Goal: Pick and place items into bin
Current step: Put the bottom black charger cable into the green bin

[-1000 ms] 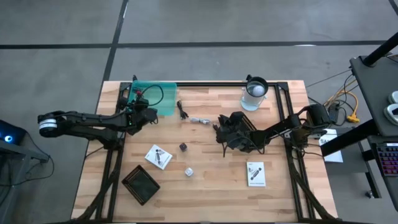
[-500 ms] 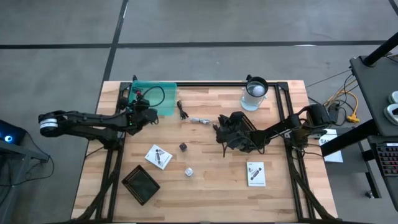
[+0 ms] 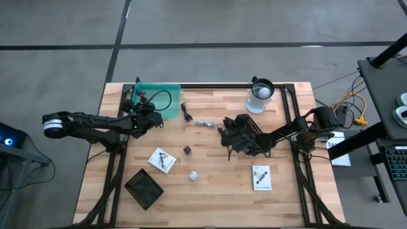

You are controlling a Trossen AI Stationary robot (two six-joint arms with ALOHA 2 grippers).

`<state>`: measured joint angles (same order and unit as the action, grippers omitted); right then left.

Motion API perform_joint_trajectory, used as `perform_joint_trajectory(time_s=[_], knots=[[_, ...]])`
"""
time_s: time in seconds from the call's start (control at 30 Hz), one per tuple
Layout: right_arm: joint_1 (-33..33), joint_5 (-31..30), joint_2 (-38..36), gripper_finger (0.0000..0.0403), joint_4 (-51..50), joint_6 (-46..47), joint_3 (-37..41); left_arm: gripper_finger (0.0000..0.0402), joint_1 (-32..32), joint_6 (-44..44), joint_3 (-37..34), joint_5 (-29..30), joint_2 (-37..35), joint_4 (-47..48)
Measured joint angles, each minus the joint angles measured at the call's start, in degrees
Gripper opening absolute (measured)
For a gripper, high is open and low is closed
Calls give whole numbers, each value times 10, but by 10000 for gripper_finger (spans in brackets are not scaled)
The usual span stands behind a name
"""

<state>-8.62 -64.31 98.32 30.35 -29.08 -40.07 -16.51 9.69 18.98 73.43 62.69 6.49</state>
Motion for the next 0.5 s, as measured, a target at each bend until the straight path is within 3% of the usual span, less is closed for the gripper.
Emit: perform_joint_trajectory(time_s=[0.5], knots=[[4,3,0,61,0,2,0,10,0,4,0,1,-2,-1]])
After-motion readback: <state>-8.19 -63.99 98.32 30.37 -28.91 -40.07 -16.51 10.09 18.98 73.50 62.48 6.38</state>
